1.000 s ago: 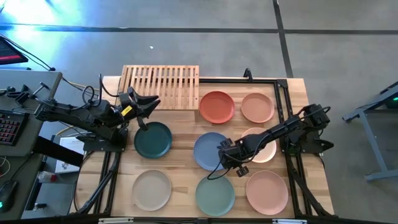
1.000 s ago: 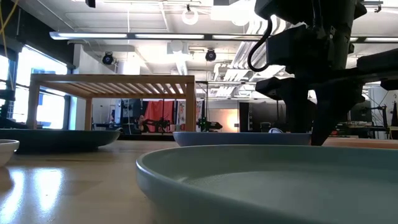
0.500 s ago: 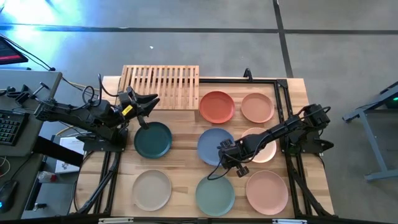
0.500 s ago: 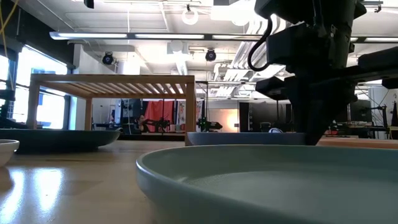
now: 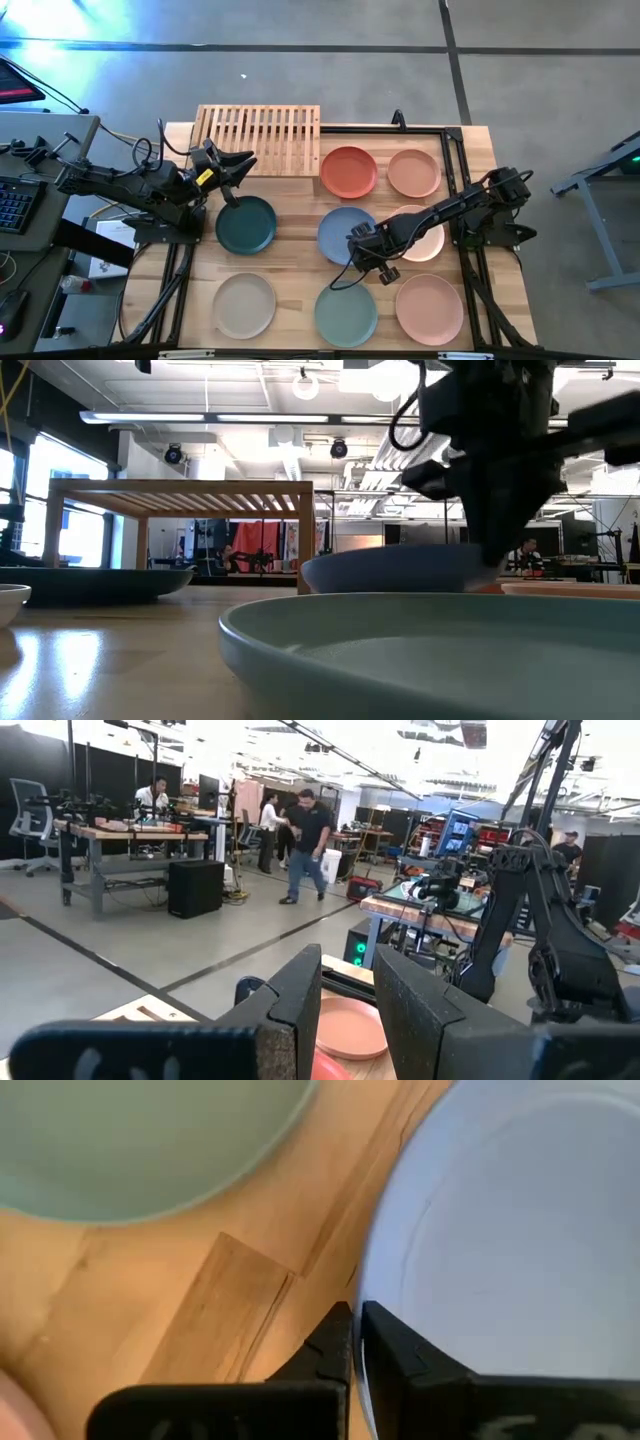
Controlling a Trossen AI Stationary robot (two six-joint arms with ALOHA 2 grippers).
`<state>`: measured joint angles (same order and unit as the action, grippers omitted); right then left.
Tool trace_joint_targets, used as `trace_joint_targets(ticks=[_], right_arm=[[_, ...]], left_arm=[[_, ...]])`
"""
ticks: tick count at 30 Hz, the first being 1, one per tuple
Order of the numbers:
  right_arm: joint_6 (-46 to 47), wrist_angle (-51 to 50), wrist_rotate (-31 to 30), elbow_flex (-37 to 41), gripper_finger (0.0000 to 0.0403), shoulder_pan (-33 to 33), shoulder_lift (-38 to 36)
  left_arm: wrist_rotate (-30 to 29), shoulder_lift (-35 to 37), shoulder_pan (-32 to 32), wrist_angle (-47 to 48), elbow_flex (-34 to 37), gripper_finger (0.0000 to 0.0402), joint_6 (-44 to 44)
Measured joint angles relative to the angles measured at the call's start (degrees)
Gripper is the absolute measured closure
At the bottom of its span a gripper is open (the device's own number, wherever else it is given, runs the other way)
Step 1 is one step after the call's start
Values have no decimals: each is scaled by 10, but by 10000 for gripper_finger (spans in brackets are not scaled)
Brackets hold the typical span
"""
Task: Place and stack plates onto a shelf
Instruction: Put the light blue plate on the shelf
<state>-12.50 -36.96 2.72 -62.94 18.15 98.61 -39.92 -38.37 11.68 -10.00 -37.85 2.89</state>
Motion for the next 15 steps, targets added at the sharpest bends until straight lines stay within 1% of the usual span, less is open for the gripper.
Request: trace_joint_targets(ticks=[4,11,15], right_arm=[[-5,-25,1,-15,402,-3,0],[1,-38,5,-16,402,-5,-4],[22,-39,5,-17,402,-5,-12]], left_arm=[[0,0,0,0,0,319,0],[0,0,0,0,0,319,0],[0,0,0,1,0,319,1]])
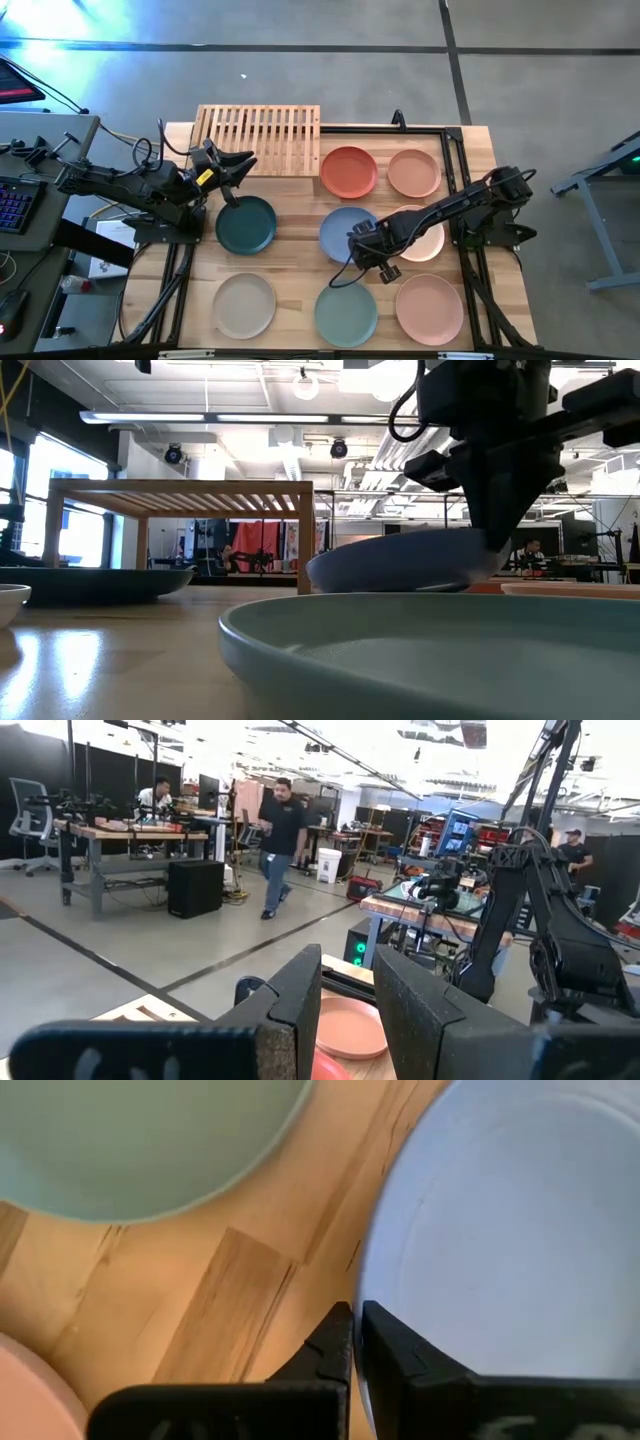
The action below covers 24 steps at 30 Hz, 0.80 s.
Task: Place and stack plates onto a shelf
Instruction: Put the light blue plate on the shelf
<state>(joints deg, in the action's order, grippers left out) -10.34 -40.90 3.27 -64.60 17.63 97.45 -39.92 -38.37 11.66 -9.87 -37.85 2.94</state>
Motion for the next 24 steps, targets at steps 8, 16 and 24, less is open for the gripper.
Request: trace_joint_targets(ticks=[8,16,24], right_arm=[[82,-9,0,-17,402,0,-19],[128,-37,1,-96,403,2,-20],[150,-72,-27,-156,403,0,-20]], left_arm=[[0,0,0,10,0,319,3],[-2,0,0,16,0,319,45],[-2,0,0,20,0,319,52]])
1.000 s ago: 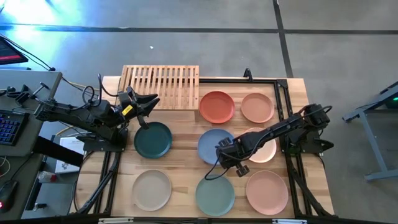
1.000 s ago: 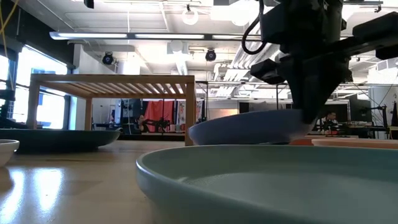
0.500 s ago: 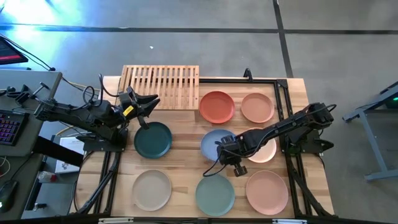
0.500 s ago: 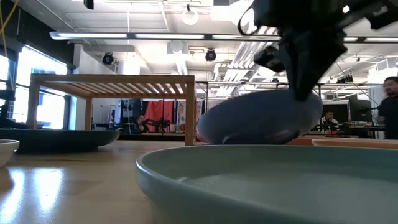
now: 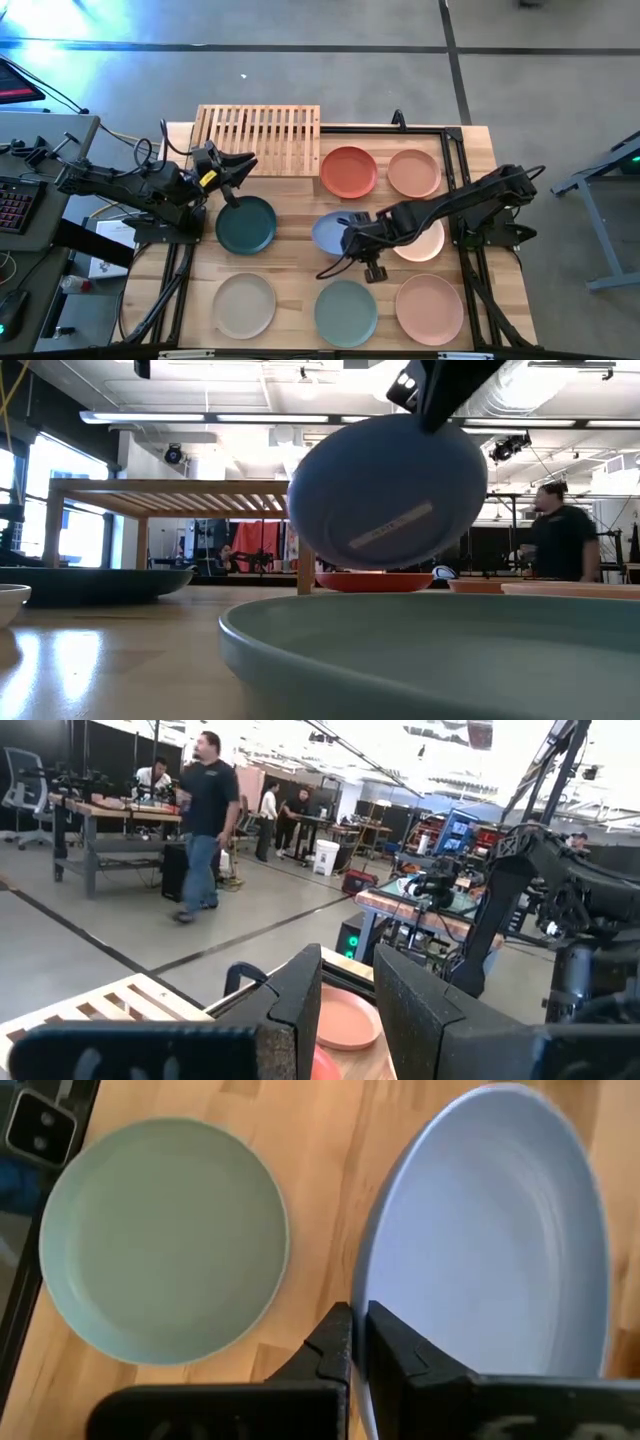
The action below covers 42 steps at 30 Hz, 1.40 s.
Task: Place and stack plates onto a shelf
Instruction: Put the light blue plate on the shelf
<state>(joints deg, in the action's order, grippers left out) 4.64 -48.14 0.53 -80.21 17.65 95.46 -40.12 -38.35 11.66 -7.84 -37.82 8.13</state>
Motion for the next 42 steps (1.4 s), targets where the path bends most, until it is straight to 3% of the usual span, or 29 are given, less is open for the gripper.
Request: trace_joint_targets(ticks=[5,19,29,42], right_arm=[[15,-12,-5,-18,403,0,0],[59,-40,-21,-115,403,0,0],[60,-63,-53,-180,403,0,0],[28,-109,-109,-246,403,0,0]], left_arm=[[0,0,0,25,0,319,20],[6,0,0,124,0,319,183],[17,0,0,132,0,318,141],[106,-3,-47,137,0,256,225]])
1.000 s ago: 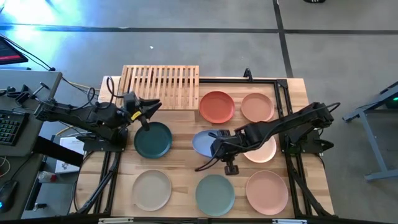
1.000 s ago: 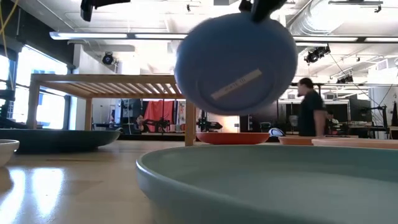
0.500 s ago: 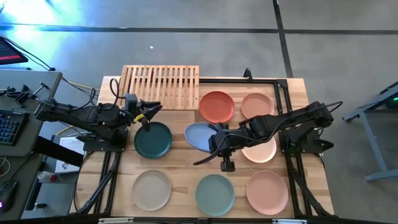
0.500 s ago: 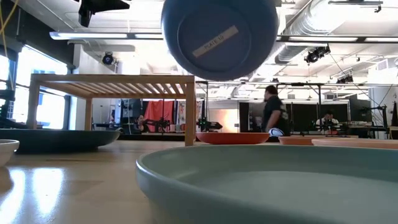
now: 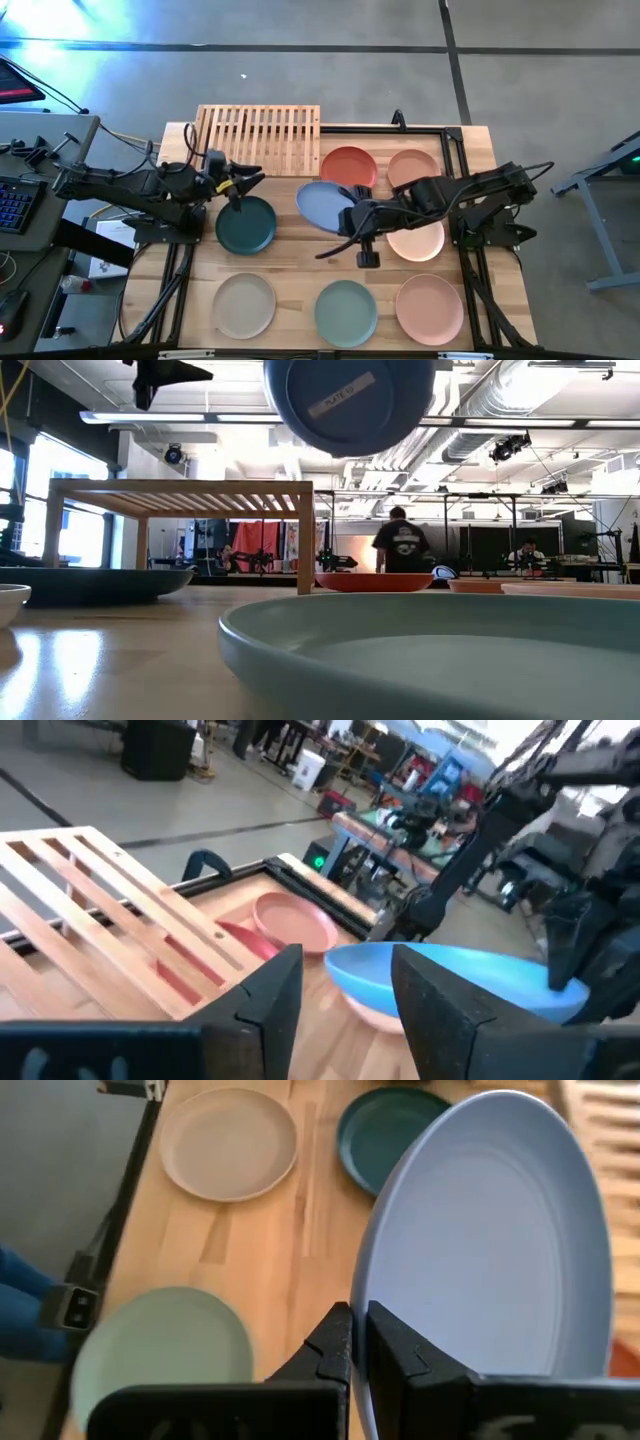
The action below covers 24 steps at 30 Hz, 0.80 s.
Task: Place and stack plates onto a shelf
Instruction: Put the light blue plate on the shelf
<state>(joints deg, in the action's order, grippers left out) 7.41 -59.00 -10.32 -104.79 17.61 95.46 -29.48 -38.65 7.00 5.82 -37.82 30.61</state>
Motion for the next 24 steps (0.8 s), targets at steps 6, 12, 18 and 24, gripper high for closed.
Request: trace_joint_targets(ticks=[6,12,18,24], right_arm=[[-53,-13,-58,-28,403,-7,0],[-136,-21,-76,-32,403,-33,0],[-227,-27,-77,-32,403,-62,0],[-315,-53,-76,-32,403,-87,0]], left_arm=[[-8,0,-17,-34,0,265,107],[-11,0,-30,-43,0,275,171],[-11,0,-32,-42,0,277,205],[-11,0,-52,-90,0,277,217]])
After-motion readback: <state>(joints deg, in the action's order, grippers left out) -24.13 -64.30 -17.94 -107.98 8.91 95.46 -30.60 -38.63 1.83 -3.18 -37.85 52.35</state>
